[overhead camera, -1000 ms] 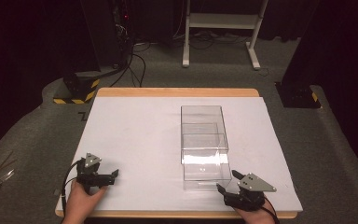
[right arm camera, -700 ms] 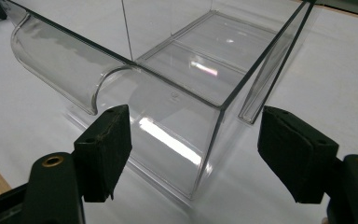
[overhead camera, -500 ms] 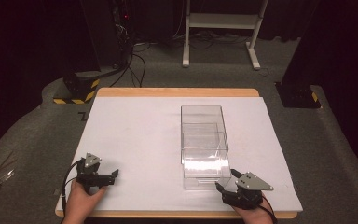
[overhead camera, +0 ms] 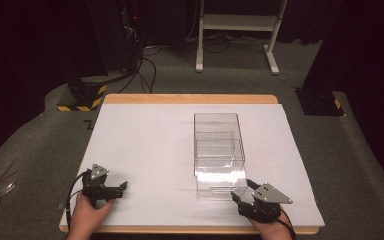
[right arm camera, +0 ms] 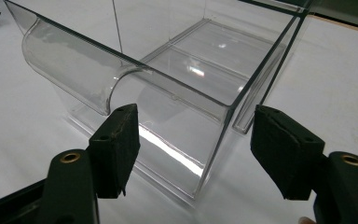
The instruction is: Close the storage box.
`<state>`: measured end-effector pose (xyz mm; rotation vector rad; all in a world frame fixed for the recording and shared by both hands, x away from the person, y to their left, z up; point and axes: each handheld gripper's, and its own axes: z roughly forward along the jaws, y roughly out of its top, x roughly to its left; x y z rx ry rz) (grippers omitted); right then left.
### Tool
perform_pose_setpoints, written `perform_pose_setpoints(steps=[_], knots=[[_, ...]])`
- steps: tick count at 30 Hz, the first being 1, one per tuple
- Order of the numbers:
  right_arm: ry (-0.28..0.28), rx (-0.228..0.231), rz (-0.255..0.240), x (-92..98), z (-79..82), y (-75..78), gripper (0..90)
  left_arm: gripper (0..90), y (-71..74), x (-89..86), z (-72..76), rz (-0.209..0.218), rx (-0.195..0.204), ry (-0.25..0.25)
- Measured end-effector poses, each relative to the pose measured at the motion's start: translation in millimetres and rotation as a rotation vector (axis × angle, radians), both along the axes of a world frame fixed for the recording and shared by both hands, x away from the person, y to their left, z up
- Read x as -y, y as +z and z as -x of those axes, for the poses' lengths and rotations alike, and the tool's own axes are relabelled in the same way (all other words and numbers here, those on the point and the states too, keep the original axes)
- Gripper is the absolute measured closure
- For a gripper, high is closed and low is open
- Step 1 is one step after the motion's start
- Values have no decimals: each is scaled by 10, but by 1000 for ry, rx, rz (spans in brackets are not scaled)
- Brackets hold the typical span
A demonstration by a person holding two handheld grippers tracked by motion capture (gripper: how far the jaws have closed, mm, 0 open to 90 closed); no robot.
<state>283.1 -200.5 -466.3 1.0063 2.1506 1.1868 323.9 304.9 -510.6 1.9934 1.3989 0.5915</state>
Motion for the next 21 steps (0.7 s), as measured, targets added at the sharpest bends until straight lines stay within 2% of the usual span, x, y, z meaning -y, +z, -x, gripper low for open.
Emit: perform_pose_setpoints(steps=[4,13,21], knots=[[-13,-2,-2,-11,-37,8,334,6,0,0,0,0,0,0],[-53,-23,-12,-27,-160,7,272,6,0,1,0,0,0,0],[-59,-31,-4,-27,-216,16,239,6,0,1,0,-1,0,-1]])
